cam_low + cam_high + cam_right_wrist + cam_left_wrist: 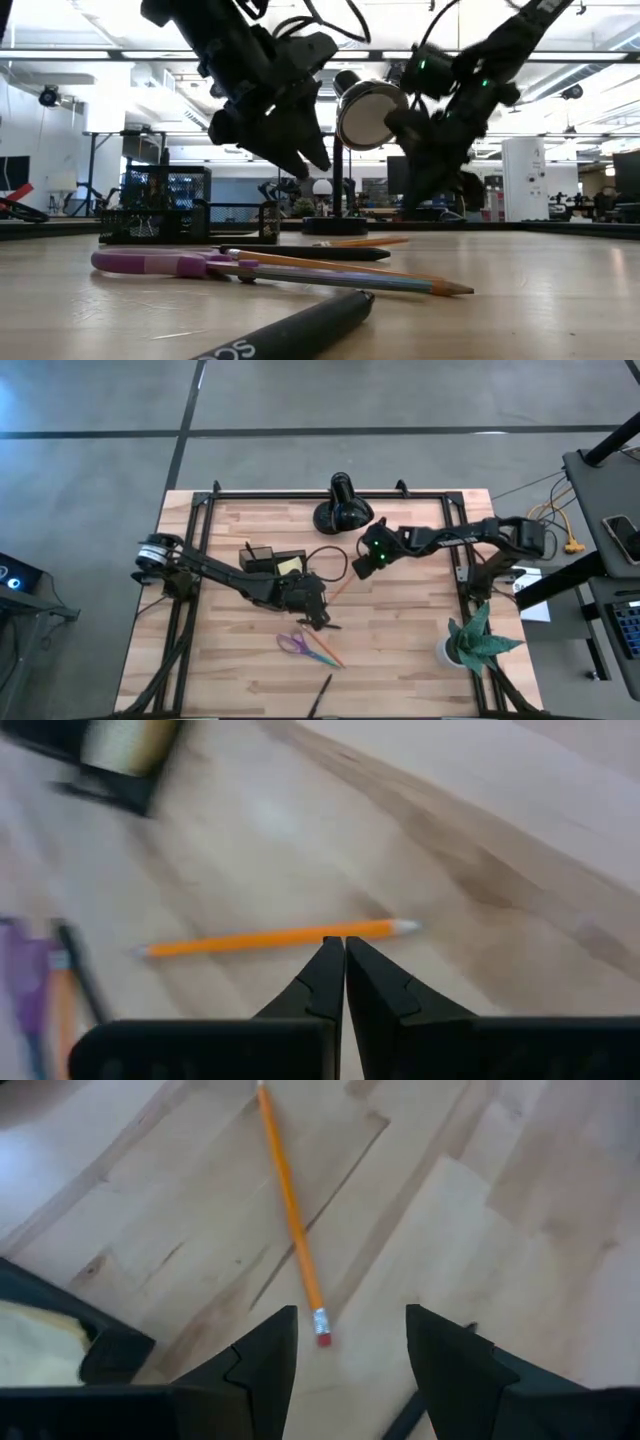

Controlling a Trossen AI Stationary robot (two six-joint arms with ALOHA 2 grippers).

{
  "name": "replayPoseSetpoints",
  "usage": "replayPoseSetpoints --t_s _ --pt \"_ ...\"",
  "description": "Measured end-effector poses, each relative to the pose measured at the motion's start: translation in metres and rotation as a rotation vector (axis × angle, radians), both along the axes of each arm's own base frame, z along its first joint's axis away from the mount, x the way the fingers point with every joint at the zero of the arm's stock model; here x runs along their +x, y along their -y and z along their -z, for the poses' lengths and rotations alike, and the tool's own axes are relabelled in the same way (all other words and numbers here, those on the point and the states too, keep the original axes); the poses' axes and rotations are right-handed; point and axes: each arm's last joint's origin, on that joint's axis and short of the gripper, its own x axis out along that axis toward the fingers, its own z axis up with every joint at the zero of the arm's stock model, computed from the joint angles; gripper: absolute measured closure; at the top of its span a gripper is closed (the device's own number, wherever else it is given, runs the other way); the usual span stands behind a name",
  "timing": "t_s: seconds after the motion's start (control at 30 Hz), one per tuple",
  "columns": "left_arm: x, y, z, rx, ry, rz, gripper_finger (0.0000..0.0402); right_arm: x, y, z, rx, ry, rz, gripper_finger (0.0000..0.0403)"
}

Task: Pick and place office supplies into organizer
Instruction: Put the top yellow pencil into the black desk organizer

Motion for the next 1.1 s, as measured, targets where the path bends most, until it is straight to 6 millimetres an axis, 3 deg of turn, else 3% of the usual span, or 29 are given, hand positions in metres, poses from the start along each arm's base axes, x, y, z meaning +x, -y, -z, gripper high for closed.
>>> replayPoseSetpoints --t_s 0.23,0.5,0.77,1.1 --pt "0.001 -0.001 0.005 0.002 -0.016 -0.004 0.0226 0.001 0.003 0.005 -0.005 -0.008 -0.019 0.0394" --pt "-0.001 -0.003 0.014 0.014 0.004 0.033 0.0174 0.001 0.004 0.006 -0.029 -0.015 -0.036 0.0394" --pt "-0.012 -0.003 0.034 0.074 0.013 -0.022 0.0172 0.0 0.003 0.006 -0.032 -0.016 -0.058 0.0394" --pt "0.0 -0.006 0.059 0.04 -0.002 0.078 0.0172 0.008 0.016 0.022 0.073 0.002 0.005 0.0394"
